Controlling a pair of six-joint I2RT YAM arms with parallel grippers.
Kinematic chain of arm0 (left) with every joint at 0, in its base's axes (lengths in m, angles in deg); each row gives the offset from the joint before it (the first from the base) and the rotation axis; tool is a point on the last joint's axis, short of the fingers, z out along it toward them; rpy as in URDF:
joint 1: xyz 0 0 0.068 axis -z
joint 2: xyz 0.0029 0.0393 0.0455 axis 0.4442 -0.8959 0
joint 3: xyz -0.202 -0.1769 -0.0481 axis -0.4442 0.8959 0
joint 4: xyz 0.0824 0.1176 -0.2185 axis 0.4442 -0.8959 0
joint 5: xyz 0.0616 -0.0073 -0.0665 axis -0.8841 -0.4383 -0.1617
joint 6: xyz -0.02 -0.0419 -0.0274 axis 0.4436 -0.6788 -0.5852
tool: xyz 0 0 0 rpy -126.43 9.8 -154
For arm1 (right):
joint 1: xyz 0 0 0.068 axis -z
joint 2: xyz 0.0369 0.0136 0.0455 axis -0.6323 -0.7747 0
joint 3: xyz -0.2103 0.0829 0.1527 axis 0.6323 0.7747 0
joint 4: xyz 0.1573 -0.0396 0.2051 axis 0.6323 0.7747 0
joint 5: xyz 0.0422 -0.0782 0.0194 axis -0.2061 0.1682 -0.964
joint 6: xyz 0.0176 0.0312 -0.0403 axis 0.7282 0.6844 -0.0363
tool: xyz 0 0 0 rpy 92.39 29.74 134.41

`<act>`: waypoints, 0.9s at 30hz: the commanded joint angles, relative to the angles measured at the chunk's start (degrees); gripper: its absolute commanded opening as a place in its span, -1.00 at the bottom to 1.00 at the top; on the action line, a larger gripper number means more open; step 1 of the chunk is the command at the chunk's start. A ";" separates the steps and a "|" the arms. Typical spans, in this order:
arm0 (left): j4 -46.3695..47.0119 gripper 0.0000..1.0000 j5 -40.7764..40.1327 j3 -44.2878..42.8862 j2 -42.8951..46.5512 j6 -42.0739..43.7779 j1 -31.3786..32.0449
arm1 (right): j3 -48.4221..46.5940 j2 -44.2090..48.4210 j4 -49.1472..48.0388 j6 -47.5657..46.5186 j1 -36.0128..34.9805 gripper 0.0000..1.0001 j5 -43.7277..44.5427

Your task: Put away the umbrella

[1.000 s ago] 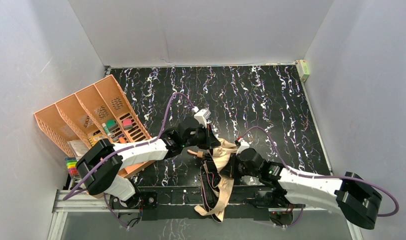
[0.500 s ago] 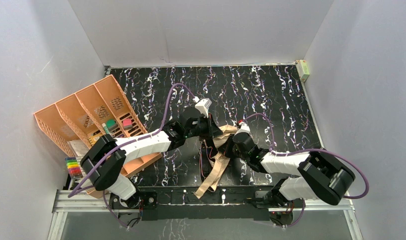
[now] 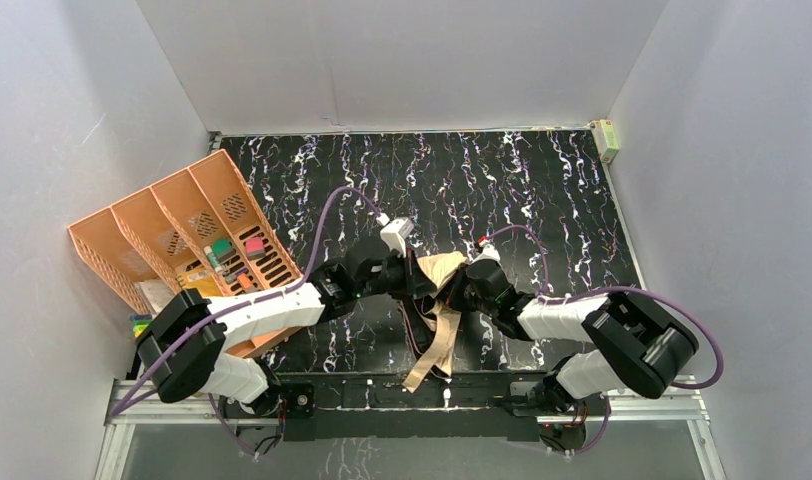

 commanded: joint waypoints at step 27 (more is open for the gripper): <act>18.19 -1.00 -4.52 12.27 -20.95 -5.52 7.18 | -1.33 22.92 31.91 -3.85 1.20 -0.29 6.50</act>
